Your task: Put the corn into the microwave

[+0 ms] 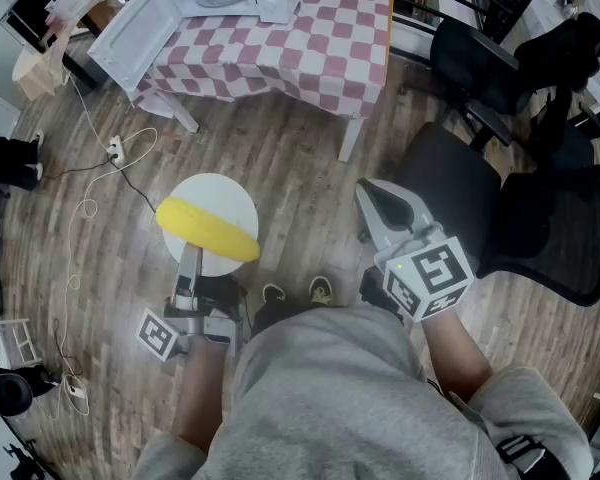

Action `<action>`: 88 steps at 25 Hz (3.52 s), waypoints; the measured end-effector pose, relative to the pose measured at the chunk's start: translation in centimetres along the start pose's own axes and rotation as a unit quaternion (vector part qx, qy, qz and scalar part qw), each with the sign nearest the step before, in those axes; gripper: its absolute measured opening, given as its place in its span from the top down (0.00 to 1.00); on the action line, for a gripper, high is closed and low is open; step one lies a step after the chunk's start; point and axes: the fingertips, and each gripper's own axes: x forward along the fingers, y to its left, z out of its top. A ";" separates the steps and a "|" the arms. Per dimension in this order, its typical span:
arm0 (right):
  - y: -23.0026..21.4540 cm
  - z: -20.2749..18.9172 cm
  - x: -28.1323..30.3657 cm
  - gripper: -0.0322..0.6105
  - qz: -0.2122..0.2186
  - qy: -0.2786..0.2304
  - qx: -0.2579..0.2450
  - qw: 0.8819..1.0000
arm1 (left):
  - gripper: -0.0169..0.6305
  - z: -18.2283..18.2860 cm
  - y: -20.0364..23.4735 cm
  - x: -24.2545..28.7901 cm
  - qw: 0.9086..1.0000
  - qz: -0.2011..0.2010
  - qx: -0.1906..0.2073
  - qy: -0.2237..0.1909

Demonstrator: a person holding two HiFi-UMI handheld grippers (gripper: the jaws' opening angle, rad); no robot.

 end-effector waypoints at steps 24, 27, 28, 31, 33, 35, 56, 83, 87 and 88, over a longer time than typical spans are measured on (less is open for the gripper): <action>1.5 -1.3 0.4 0.95 0.034 0.010 0.031 0.999 | 0.93 -0.9 -0.2 -1.1 1.000 -0.004 -0.003 -0.025; 1.4 -1.3 0.9 0.95 0.036 0.008 0.031 0.999 | 0.93 -0.7 -0.1 -0.4 1.000 -0.007 -0.002 -0.022; 1.3 -1.3 1.0 0.95 0.038 0.006 0.034 0.999 | 0.93 -0.6 0.0 -0.2 1.000 -0.008 -0.003 -0.021; 1.3 -1.1 1.8 0.95 0.042 0.006 0.044 0.998 | 0.93 -0.2 0.1 0.5 1.000 -0.009 -0.006 -0.016; 1.3 -1.0 2.4 0.95 0.046 0.009 0.047 0.998 | 0.93 0.2 0.3 1.1 1.000 -0.008 -0.008 -0.012; 1.3 -1.1 3.1 0.95 0.049 0.014 0.045 0.998 | 0.93 0.6 0.6 1.8 1.000 -0.007 -0.010 -0.009; 1.7 -1.5 16.0 0.95 0.075 0.072 0.019 0.994 | 0.93 9.9 4.8 9.3 1.000 0.011 -0.016 -0.013; 1.5 2.2 30.4 0.95 0.063 0.085 0.007 0.994 | 0.93 21.1 8.8 19.0 0.999 0.020 -0.040 -0.013; 1.7 2.4 31.9 0.95 0.056 0.086 0.009 0.995 | 0.93 22.6 9.2 20.0 0.999 0.021 -0.039 -0.002; 1.7 2.6 32.3 0.95 0.054 0.085 0.010 0.995 | 0.93 22.9 9.3 20.3 0.999 0.020 -0.038 0.000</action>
